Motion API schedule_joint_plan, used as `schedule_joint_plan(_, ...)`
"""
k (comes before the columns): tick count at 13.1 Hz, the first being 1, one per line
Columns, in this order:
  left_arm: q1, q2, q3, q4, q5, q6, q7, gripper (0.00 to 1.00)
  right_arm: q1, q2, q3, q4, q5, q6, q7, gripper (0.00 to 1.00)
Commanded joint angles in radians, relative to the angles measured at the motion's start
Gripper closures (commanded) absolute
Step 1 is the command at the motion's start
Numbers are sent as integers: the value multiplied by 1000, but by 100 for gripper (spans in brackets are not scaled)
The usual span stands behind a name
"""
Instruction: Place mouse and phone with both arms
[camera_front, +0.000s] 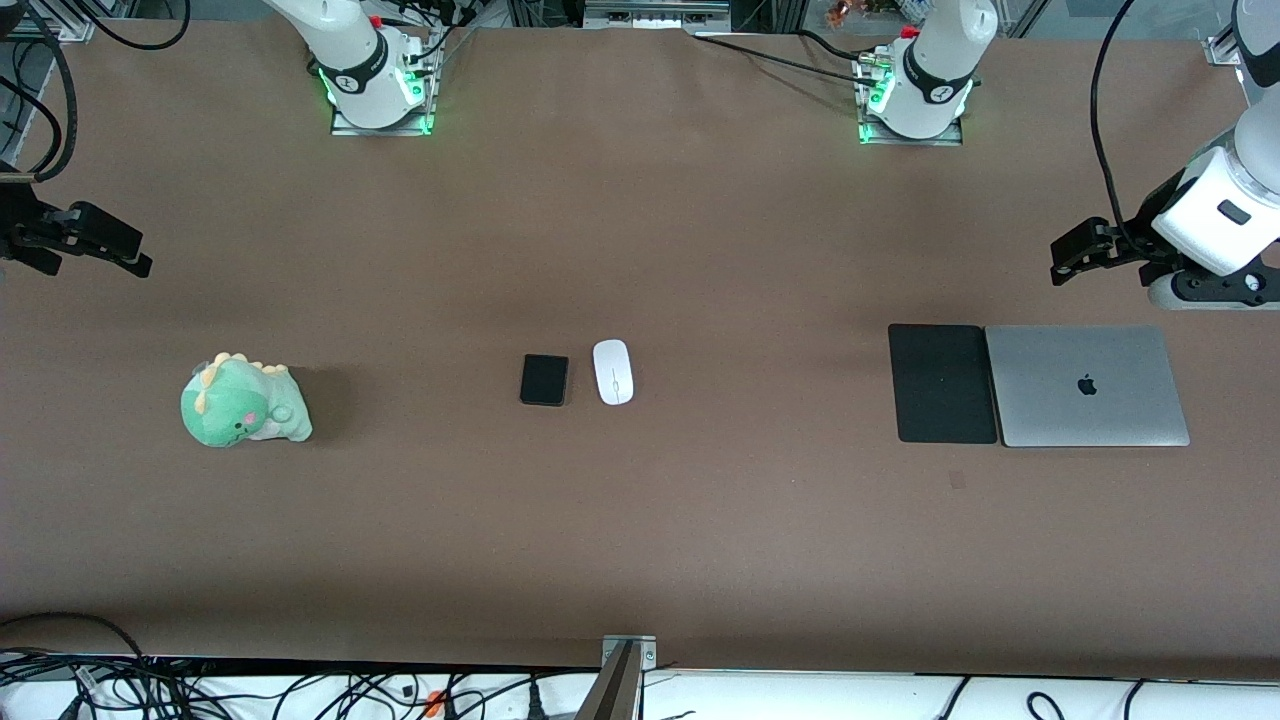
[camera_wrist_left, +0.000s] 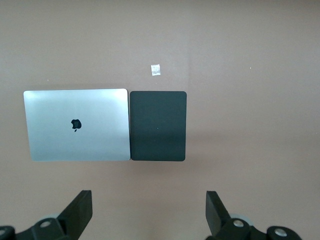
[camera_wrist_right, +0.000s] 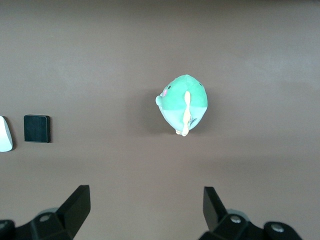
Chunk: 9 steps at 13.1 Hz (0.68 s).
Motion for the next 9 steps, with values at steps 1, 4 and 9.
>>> schedule_joint_plan(1, 10, -21, -1, -18, -8, 44, 23, 0, -18, -14, 22, 6, -18, -21, 5, 0)
schedule_joint_plan(4, 2, -12, -17, -15, 1, 39, 8, 0, -18, -14, 22, 6, -18, -22, 5, 0)
schedule_joint_plan(9, 8, -10, -6, -1, -6, 37, 11, 0, -18, -14, 22, 5, -18, -39, 9, 0)
